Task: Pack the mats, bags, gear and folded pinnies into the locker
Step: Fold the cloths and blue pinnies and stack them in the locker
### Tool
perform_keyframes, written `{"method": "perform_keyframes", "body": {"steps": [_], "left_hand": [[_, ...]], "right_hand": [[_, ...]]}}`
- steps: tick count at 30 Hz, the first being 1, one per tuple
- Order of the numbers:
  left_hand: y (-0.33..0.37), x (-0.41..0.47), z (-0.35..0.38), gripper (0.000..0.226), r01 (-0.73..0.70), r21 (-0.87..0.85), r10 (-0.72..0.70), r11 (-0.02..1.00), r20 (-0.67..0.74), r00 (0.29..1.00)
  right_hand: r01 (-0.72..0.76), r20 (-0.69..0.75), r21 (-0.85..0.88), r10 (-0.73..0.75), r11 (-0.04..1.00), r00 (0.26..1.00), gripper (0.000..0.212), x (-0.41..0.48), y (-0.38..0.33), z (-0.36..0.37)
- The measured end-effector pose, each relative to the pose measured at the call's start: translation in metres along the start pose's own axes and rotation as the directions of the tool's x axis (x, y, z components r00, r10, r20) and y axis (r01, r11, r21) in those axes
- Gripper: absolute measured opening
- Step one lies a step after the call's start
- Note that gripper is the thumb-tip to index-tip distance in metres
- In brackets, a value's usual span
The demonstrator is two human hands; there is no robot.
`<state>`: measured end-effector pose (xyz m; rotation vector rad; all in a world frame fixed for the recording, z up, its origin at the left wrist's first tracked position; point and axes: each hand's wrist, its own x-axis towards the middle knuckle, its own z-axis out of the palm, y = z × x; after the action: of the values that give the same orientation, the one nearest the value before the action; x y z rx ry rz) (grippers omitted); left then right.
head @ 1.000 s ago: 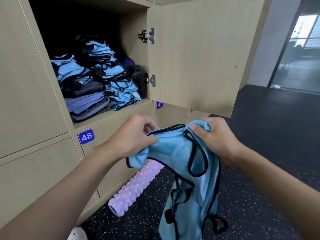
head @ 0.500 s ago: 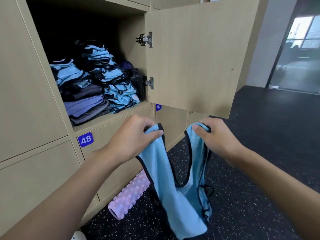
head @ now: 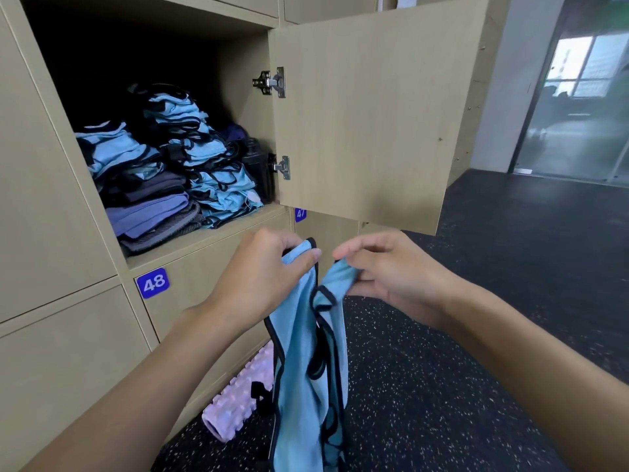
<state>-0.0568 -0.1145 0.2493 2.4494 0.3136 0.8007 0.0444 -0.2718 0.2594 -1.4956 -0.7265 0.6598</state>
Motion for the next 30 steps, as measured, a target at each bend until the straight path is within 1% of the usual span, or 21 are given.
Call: {"method": "perform_keyframes", "body": {"steps": [2, 3, 4, 5, 6, 8, 10, 12, 14, 16, 18, 21, 24, 27, 28, 30], "left_hand": [[0.001, 0.001, 0.001, 0.039, -0.008, -0.02, 0.009, 1.0, 0.037, 0.999], [0.002, 0.001, 0.001, 0.038, -0.009, -0.04, 0.011, 0.999, 0.055, 0.998], [0.001, 0.002, 0.0, 0.037, -0.006, -0.064, 0.011, 0.998, 0.07, 0.997], [0.001, 0.002, 0.0, 0.037, 0.0, -0.087, 0.007, 0.996, 0.085, 0.996], [0.002, 0.003, -0.001, 0.036, 0.011, -0.109, -0.001, 0.994, 0.098, 0.995], [0.004, 0.003, -0.002, 0.035, 0.031, -0.159, -0.013, 0.987, 0.114, 0.993], [0.007, 0.003, -0.002, 0.03, 0.046, -0.205, -0.023, 0.978, 0.114, 0.993], [0.009, 0.002, -0.002, 0.023, 0.06, -0.247, -0.035, 0.967, 0.103, 0.994], [0.01, 0.002, -0.002, 0.018, 0.076, -0.297, -0.049, 0.952, 0.095, 0.994], [0.012, 0.001, -0.002, 0.014, 0.086, -0.34, -0.058, 0.936, 0.09, 0.994], [0.014, 0.0, -0.004, 0.012, 0.1, -0.38, -0.068, 0.92, 0.096, 0.993], [0.018, -0.001, -0.006, 0.013, 0.127, -0.454, -0.084, 0.882, 0.114, 0.99], [0.02, -0.002, -0.009, 0.017, 0.12, -0.477, -0.082, 0.871, 0.099, 0.992], [0.021, -0.003, -0.013, 0.028, 0.098, -0.496, -0.047, 0.863, 0.116, 0.992], [0.021, -0.003, -0.014, 0.026, 0.065, -0.491, -0.012, 0.869, 0.109, 0.994], [0.02, -0.003, -0.015, 0.015, -0.021, -0.435, 0.061, 0.9, 0.077, 0.995]], "right_hand": [[-0.007, 0.082, 0.103, -0.001, 0.995, 0.997, 0.022, -0.003, -0.002, 0.0], [-0.004, 0.128, 0.11, -0.01, 0.994, 0.992, 0.024, -0.004, -0.002, 0.0], [0.012, 0.165, 0.082, -0.026, 0.997, 0.986, 0.025, -0.006, -0.002, 0.001], [0.043, 0.181, 0.038, -0.049, 0.998, 0.982, 0.025, -0.007, -0.002, 0.001], [0.076, 0.168, -0.008, -0.074, 0.997, 0.983, 0.024, -0.007, -0.001, 0.001], [0.135, 0.075, -0.109, -0.127, 0.985, 0.989, 0.018, -0.008, 0.0, 0.001], [0.213, 0.001, -0.289, -0.222, 0.933, 0.975, 0.013, -0.008, 0.0, 0.001], [0.251, -0.019, -0.462, -0.292, 0.851, 0.956, 0.011, -0.008, 0.0, 0.002], [0.251, -0.028, -0.52, -0.309, 0.817, 0.951, 0.01, -0.008, 0.0, 0.0], [0.271, -0.008, -0.504, -0.319, 0.82, 0.948, 0.013, -0.008, 0.0, 0.0], [0.315, 0.045, -0.45, -0.331, 0.835, 0.942, 0.02, -0.01, 0.0, 0.001], [0.34, 0.08, -0.383, -0.336, 0.859, 0.938, 0.016, -0.01, 0.003, 0.002], [0.337, 0.043, -0.366, -0.346, 0.867, 0.937, 0.013, -0.011, 0.003, 0.003], [0.335, -0.015, -0.345, -0.362, 0.877, 0.932, 0.011, -0.011, 0.002, 0.004], [0.337, -0.049, -0.33, -0.372, 0.882, 0.927, 0.011, -0.01, 0.002, 0.004], [0.344, -0.122, -0.286, -0.391, 0.894, 0.912, 0.012, -0.008, 0.0, 0.002]]}}
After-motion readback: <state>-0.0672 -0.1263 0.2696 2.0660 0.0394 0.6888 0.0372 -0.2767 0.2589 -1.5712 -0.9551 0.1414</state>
